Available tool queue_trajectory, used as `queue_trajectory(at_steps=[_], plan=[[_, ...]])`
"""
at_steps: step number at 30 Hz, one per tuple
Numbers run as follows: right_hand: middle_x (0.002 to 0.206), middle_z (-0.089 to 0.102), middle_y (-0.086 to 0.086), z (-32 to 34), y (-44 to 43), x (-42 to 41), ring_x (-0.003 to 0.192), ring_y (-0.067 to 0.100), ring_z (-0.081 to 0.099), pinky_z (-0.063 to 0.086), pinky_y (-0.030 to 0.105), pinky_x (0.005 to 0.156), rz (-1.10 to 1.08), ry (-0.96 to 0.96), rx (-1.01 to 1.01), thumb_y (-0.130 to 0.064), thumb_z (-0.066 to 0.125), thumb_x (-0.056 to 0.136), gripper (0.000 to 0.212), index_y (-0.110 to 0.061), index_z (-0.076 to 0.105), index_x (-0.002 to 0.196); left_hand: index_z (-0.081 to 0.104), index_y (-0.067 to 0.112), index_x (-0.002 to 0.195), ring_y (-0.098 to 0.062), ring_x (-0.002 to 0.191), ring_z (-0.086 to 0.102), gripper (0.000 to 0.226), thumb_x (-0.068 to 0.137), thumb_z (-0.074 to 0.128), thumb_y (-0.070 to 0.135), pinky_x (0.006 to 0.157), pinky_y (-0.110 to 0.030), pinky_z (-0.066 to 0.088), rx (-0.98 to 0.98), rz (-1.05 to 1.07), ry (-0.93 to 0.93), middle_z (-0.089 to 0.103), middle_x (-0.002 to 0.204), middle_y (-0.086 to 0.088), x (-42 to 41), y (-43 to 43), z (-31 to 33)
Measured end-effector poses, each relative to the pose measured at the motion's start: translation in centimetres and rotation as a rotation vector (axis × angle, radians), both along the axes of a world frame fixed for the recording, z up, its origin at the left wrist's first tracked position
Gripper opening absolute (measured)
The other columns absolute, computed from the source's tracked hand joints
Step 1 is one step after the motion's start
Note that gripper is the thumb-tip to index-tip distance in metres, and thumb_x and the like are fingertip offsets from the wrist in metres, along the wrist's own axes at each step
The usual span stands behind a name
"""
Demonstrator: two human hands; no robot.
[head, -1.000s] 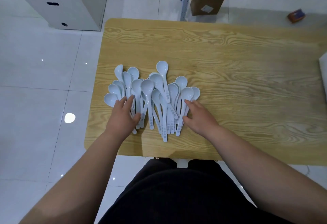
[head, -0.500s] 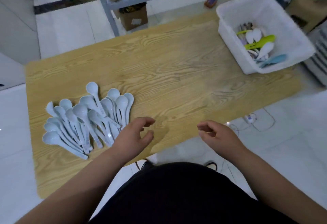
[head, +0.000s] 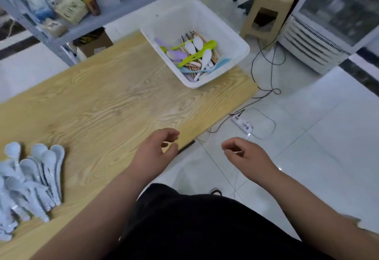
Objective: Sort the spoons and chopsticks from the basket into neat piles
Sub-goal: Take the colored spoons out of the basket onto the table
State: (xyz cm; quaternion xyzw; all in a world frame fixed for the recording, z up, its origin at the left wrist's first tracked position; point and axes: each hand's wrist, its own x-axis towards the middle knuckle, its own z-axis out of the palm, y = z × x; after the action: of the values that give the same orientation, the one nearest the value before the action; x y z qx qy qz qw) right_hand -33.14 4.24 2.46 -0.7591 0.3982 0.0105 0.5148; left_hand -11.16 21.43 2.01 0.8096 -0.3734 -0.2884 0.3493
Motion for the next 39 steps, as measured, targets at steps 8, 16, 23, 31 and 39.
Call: queue_trajectory(at_steps=[8, 16, 23, 31, 39], plan=[[0.094, 0.07, -0.023, 0.8, -8.7, 3.4, 0.09, -0.013, 0.062, 0.042, 0.0, 0.072, -0.078, -0.045, -0.016, -0.019, 0.065, 0.096, 0.015, -0.033, 0.069, 0.098, 0.064, 0.033, 0.113, 0.004, 0.101, 0.061, 0.029, 0.091, 0.065, 0.014, 0.087, -0.014, 0.049, 0.032, 0.004, 0.041, 0.065, 0.104, 0.02, 0.9, -4.5, -1.0], [0.1, 0.07, -0.019, 1.0, -15.5, 7.6, 0.094, -0.014, 0.061, 0.042, 0.0, 0.075, -0.032, 0.005, -0.036, -0.02, 0.065, 0.096, 0.012, -0.029, 0.071, 0.102, 0.064, 0.034, 0.108, -0.002, 0.096, 0.065, 0.029, 0.09, 0.065, 0.011, 0.087, -0.025, 0.054, -0.034, 0.01, 0.067, 0.068, 0.1, 0.015, 6.1, -12.8, -1.5], [0.1, 0.071, -0.02, -0.6, -21.8, 10.8, 0.093, -0.009, 0.063, 0.048, 0.011, 0.08, 0.152, 0.021, 0.021, -0.022, 0.066, 0.095, 0.014, -0.031, 0.071, 0.105, 0.065, 0.031, 0.107, 0.003, 0.086, 0.064, 0.024, 0.092, 0.063, 0.013, 0.077, -0.017, 0.049, -0.024, 0.223, 0.054, 0.069, 0.099, 0.015, 9.9, -20.3, -0.6], [0.098, 0.069, -0.017, -0.4, -32.7, 20.2, 0.088, -0.006, 0.063, 0.044, 0.004, 0.072, 0.429, -0.087, -0.061, -0.018, 0.062, 0.096, 0.015, -0.032, 0.066, 0.099, 0.065, 0.031, 0.107, 0.002, 0.089, 0.064, 0.026, 0.091, 0.062, 0.011, 0.075, -0.014, 0.047, 0.087, 0.485, 0.018, 0.069, 0.1, 0.016, 8.4, -25.3, -1.4], [0.127, 0.058, 0.008, -4.5, -38.1, 29.9, 0.113, 0.024, 0.059, 0.048, 0.034, 0.094, 0.723, 0.016, -0.337, -0.019, 0.056, 0.094, 0.037, -0.018, 0.059, 0.131, 0.063, 0.023, 0.117, -0.01, 0.096, 0.06, 0.029, 0.089, 0.06, 0.018, 0.087, -0.032, 0.051, 0.287, 0.408, -0.095, 0.063, 0.107, 0.006, 8.2, -31.6, -4.5]])
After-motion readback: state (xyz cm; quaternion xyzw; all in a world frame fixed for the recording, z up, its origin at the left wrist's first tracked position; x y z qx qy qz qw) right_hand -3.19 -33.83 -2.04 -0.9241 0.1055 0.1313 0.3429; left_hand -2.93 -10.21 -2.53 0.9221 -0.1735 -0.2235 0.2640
